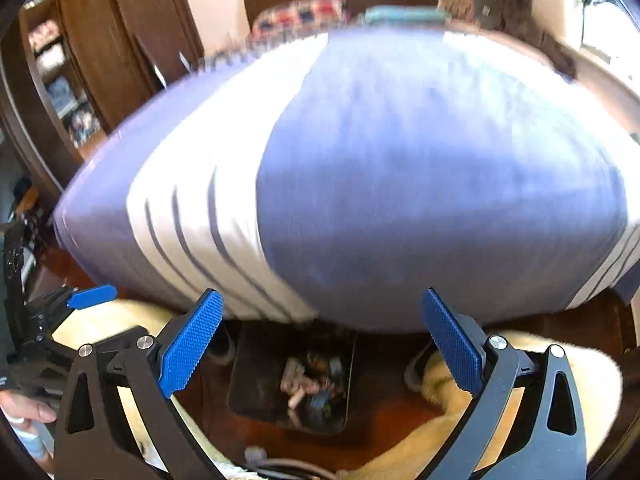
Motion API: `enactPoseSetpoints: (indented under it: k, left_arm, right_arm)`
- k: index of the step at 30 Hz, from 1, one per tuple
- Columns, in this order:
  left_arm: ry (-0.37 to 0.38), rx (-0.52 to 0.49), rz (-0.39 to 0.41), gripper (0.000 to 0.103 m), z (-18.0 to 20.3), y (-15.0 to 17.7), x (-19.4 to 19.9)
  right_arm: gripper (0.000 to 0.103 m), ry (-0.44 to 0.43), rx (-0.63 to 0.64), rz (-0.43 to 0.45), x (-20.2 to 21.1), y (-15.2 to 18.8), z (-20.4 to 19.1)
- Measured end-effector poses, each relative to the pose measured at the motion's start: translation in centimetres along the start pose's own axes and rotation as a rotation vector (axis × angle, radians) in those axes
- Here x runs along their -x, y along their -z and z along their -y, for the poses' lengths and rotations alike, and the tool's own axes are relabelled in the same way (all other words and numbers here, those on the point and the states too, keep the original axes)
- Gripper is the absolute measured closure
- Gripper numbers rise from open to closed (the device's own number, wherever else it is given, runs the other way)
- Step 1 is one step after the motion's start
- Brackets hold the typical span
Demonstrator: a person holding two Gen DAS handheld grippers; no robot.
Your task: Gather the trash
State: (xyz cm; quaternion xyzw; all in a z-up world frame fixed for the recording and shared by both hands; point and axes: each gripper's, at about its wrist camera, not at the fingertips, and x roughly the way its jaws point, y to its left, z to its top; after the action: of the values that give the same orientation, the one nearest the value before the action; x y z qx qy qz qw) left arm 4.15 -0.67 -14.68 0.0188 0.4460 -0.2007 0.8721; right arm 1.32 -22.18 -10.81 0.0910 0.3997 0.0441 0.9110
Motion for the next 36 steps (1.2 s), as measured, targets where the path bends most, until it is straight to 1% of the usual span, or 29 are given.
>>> enactPoseSetpoints:
  k: [2,3,7,8,11,12,15,17,21,27,36]
  left_arm:
    - [-0.019,0.003,0.083,0.008,0.1,-1.0,2.9]
    - [-0.026,0.004,0.12,0.008,0.2,-1.4,4.3]
    - [-0.068,-0.004,0.263,0.008,0.9,-2.8,9.2]
    - [-0.073,-0.007,0.291,0.008,1.0,-3.0,10.1]
    - [-0.089,-0.012,0.375,0.008,1.6,-3.4,13.0]
    - [-0.096,-0.014,0.401,0.008,1.7,-3.6,13.8]
    - [-0.108,-0.024,0.463,0.008,2.3,-3.8,15.8]
    - [-0.1,-0.031,0.493,0.008,2.7,-3.9,17.1]
    - [-0.102,-0.045,0.516,0.008,3.1,-3.7,18.0]
    - [-0.107,-0.055,0.54,0.008,3.4,-3.0,19.1]
    - [-0.119,-0.051,0.564,0.008,3.5,-2.6,19.6]
  right_arm:
    - [0.003,0.014,0.007,0.058,2.0,-0.6,0.0]
    - [0.003,0.031,0.014,0.11,3.8,-1.0,0.0]
    - [0.003,0.066,0.018,0.231,8.0,-1.7,0.0]
    - [0.003,0.075,0.022,0.268,9.2,-1.9,-0.1]
    - [0.003,0.095,0.039,0.333,11.3,-2.4,-0.5]
    - [0.003,0.104,0.047,0.368,12.4,-2.5,-0.7]
    - [0.003,0.122,0.061,0.439,14.4,-2.4,-1.1]
    - [0.003,0.134,0.072,0.47,15.2,-2.5,-1.5]
    - [0.003,0.142,0.099,0.522,16.8,-2.5,-2.1]
    - [0.003,0.139,0.116,0.548,17.9,-2.4,-2.6]
    - [0.003,0.139,0.113,0.578,18.9,-2.1,-2.8]
